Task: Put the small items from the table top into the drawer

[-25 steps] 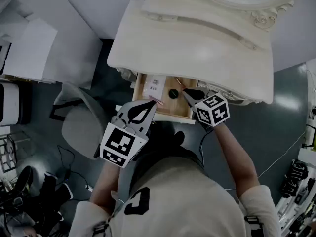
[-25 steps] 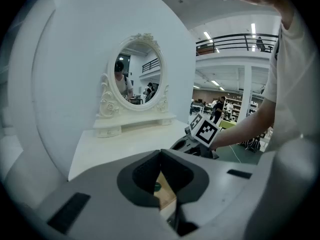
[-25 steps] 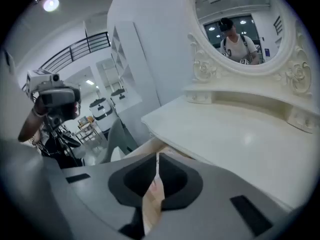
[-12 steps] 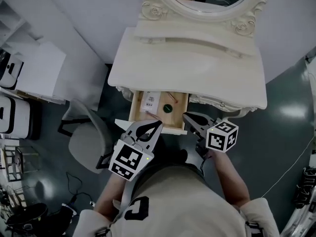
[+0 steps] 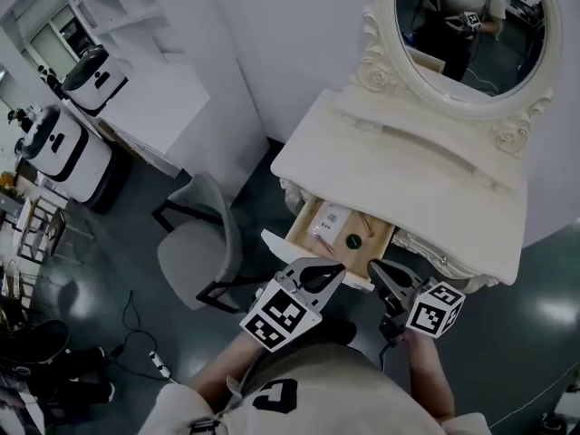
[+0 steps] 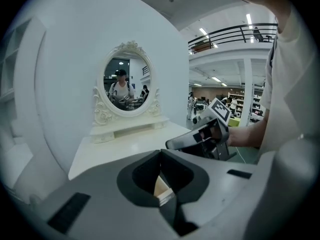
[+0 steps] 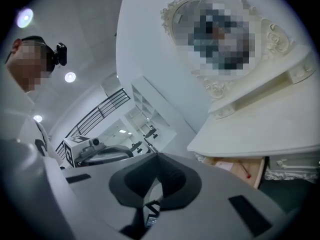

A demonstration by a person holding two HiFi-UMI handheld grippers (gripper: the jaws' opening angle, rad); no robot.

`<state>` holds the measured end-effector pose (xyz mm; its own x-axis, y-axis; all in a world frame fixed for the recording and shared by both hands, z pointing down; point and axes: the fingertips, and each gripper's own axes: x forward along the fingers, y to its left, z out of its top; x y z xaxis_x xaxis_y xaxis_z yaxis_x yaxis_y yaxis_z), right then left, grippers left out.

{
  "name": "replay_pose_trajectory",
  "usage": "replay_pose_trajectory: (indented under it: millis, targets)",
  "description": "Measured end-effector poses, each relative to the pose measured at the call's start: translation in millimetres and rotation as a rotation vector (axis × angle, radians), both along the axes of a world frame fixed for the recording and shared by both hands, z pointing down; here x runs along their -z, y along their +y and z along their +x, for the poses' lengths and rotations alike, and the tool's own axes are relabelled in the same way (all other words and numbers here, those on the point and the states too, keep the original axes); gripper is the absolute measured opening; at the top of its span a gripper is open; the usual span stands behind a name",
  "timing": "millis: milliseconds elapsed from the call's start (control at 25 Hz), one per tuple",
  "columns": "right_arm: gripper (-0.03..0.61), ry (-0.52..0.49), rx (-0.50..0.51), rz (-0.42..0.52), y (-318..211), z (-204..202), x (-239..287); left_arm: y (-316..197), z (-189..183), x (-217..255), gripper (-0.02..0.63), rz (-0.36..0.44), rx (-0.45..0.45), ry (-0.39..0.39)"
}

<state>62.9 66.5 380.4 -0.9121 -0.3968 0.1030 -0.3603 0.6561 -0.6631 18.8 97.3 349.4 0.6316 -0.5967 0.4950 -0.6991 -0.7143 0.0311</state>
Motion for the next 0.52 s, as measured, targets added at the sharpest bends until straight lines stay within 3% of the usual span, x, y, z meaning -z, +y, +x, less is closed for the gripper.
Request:
replay_pose_trajectory:
  millis: [280,520]
  targets:
    - [0.029,-0.053,0.051,0.064,13,-26,33,9,-31,-1,0.058,0.015,0.038,0.007]
    - [0.029,-0.077,0.084,0.14,-17,-89,55,-24,-100,27,0.058,0.127,0.088,-0.022]
